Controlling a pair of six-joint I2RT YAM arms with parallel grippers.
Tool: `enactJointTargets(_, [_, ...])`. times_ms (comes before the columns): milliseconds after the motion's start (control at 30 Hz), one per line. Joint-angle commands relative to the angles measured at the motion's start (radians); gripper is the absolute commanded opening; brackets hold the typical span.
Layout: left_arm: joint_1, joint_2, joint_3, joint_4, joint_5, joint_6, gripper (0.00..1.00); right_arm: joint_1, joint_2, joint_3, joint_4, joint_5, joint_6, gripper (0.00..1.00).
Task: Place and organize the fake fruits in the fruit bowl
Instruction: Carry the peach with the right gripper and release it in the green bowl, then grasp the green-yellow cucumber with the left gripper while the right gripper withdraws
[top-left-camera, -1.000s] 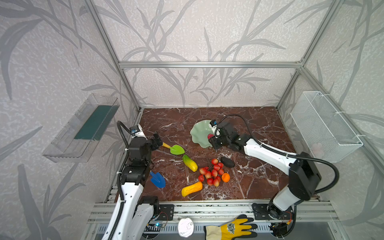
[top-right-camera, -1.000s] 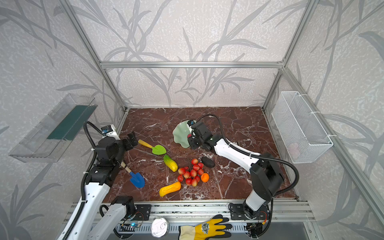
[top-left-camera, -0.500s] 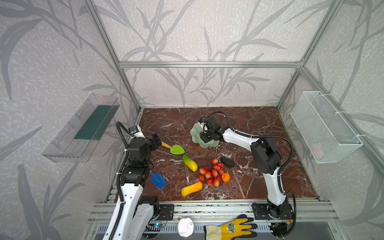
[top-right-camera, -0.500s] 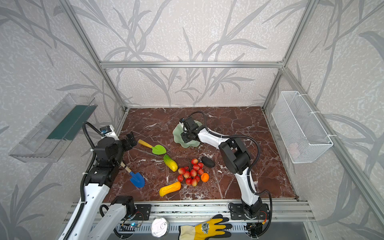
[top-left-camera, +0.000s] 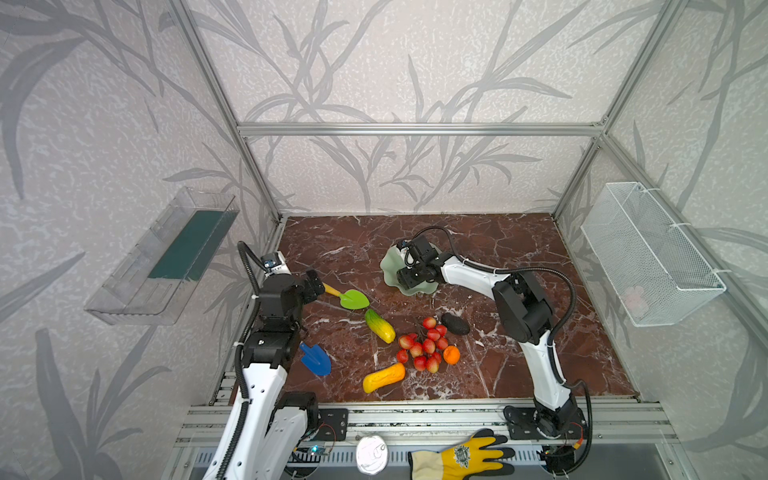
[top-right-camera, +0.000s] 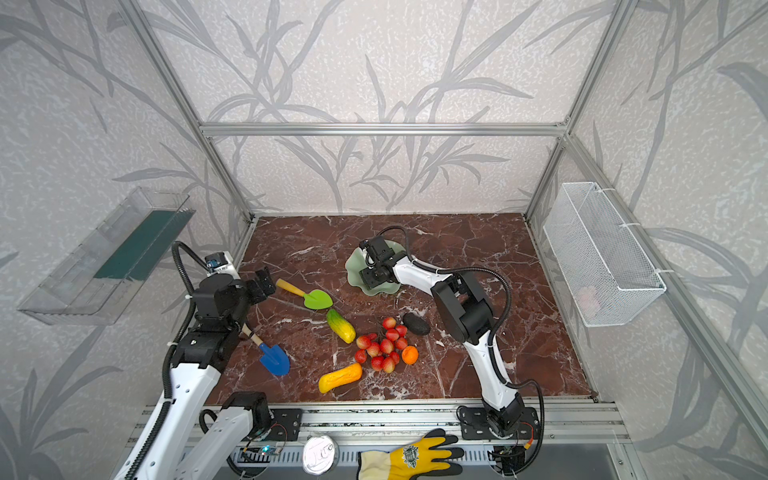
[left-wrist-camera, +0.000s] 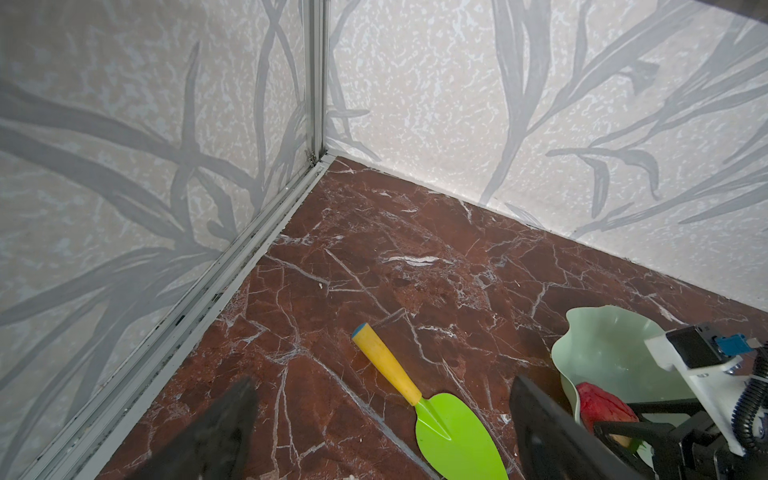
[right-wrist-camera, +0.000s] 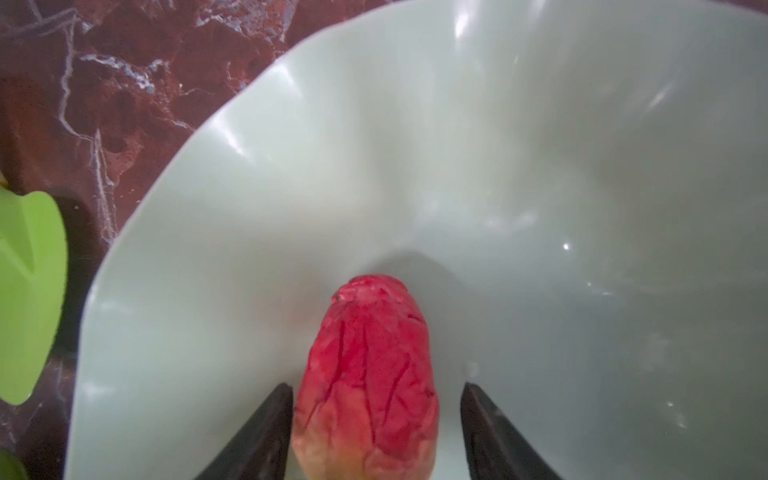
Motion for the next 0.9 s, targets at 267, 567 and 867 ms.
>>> enactJointTargets(267, [-0.033, 0.071, 0.106, -0.299, 0.261, -0.072, 0.82, -0.043, -0.551, -0.375, 0.223, 0.048, -0.002, 1.0])
enactJointTargets(567, [-0.351, 0.086, -0.066, -0.179, 0.121, -0.352, 0.81, -0.053, -0.838, -0.726, 0.284, 0.042, 0.031, 0.99])
enactJointTargets(867, [-0.546, 0.311, -0.071, -0.059, 0.004, -0.491, 0.8, -0.088, -0.922, -0.815, 0.259, 0.032, -0.013, 0.99])
